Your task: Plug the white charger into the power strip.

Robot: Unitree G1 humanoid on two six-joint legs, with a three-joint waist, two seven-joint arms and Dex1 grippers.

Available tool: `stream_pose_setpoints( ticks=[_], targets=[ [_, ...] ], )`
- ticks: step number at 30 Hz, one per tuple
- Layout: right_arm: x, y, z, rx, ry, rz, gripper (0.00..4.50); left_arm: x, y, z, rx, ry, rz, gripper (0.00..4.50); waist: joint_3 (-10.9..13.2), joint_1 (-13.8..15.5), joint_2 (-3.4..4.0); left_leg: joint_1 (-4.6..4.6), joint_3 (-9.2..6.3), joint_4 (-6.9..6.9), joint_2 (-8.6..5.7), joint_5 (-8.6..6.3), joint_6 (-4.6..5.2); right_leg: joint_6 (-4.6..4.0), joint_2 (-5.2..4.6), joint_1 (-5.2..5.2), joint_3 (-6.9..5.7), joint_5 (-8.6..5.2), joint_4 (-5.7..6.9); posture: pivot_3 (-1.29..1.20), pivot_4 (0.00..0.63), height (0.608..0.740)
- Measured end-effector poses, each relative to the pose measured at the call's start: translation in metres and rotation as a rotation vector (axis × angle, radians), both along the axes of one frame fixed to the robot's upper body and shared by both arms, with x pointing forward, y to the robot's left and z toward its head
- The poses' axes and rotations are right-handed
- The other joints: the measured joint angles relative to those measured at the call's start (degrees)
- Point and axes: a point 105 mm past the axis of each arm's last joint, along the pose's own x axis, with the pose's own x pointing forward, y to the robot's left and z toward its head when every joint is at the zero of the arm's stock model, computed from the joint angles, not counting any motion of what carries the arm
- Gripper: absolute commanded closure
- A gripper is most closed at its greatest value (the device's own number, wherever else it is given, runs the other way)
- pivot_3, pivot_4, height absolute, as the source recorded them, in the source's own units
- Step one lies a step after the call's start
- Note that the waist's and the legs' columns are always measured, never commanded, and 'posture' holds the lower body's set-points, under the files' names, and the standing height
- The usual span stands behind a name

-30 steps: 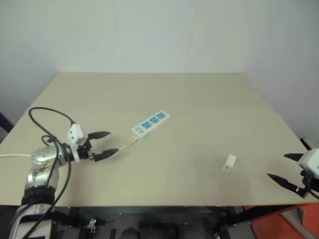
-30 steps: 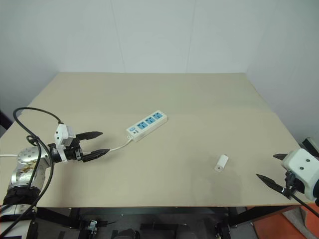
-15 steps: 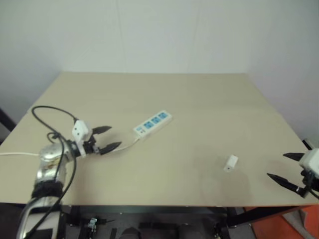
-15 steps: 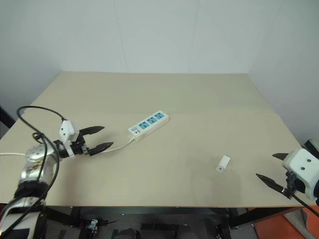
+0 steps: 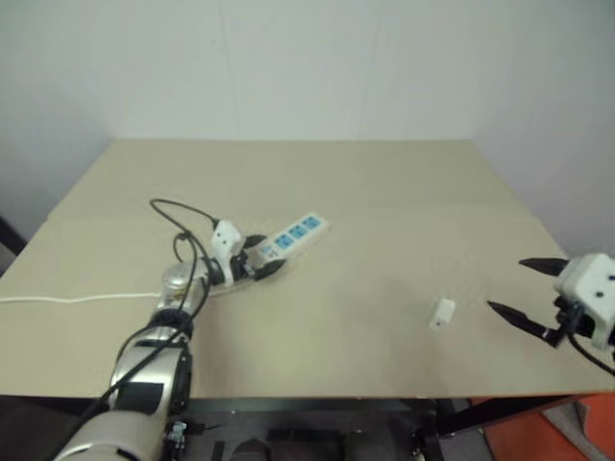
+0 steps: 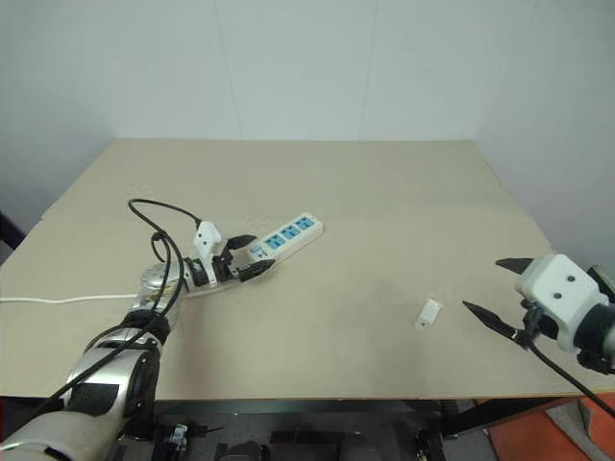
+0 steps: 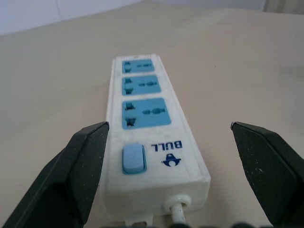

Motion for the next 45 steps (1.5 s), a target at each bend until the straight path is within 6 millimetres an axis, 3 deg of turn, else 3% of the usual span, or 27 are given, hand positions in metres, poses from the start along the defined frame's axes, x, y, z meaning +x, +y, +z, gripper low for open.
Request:
stream_pose_setpoints(
  ticks=[6,25,31,37,45],
  targets=[
    [-0.006,0.005,-0.008,0.012,0.029,-0.006,0.00,0.008,-0.003,-0.013,-0.007,0.033,0.121,0.02,0.0,0.3,-0.02,-0.02,0.00,0.01,-0.05,0.00,0.00,0.02,-0.04,0.00,0.00,0.01,0.00,0.00,0.150,0.740],
    [-0.005,-0.001,-0.012,0.000,0.024,-0.053,0.00,0.010,-0.005,-0.022,0.084,0.039,0.140,0.02,-0.2,0.2,0.11,0.29,0.02,-0.01,-0.07,0.00,0.00,0.07,-0.04,0.22,0.03,-0.03,0.06,0.00,0.150,0.740],
    [-0.004,-0.001,-0.014,-0.005,0.028,-0.059,0.00,0.009,-0.006,-0.024,0.073,0.077,0.128,1.20,-0.3,0.1,0.18,0.29,0.02,-0.02,-0.08,0.00,0.00,0.08,-0.04,0.21,0.03,-0.04,0.05,0.00,0.150,0.740],
    [-0.004,-0.003,-0.015,-0.008,0.033,-0.065,0.00,0.009,-0.009,-0.024,0.052,0.100,0.117,1.19,-0.3,0.1,0.23,0.29,0.02,-0.02,-0.09,0.00,0.00,0.09,-0.05,0.22,0.03,-0.04,0.05,0.00,0.150,0.740],
    [-0.004,-0.002,-0.015,-0.010,0.031,-0.066,0.00,-0.016,-0.010,-0.023,0.048,0.118,-0.140,1.19,-0.3,0.1,0.24,0.11,0.00,-0.04,-0.13,0.00,0.00,0.11,-0.08,0.10,0.03,-0.07,0.02,0.00,0.150,0.740]
  ],
)
